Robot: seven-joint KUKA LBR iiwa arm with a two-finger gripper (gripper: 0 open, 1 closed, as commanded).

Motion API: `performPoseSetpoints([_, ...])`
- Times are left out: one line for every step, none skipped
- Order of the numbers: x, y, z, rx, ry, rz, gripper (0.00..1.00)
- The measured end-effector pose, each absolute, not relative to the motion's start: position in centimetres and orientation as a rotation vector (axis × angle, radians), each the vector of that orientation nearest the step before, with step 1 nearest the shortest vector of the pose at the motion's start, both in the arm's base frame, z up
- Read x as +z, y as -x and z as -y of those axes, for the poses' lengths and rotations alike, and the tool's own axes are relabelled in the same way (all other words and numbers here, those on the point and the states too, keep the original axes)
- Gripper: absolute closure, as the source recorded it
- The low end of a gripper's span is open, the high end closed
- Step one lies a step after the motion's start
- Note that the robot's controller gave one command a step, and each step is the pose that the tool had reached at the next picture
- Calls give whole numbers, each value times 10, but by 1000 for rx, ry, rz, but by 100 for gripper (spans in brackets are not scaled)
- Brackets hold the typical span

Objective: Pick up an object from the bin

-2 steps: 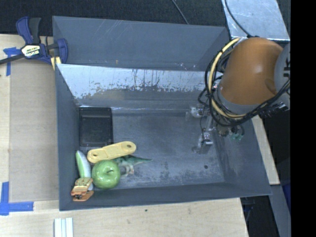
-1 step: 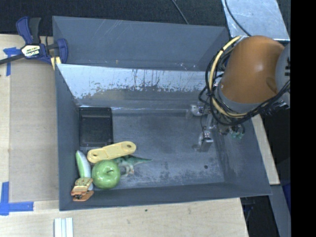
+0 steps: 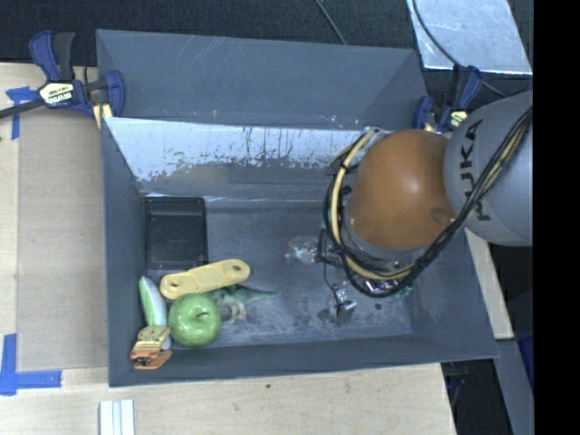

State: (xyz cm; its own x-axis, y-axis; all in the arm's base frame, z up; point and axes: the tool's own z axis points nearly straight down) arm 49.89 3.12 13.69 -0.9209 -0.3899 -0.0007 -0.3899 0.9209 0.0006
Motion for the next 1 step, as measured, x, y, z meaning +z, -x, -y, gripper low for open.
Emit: performPoseSetpoints([141,-496,-51,-4,321,-3117,0])
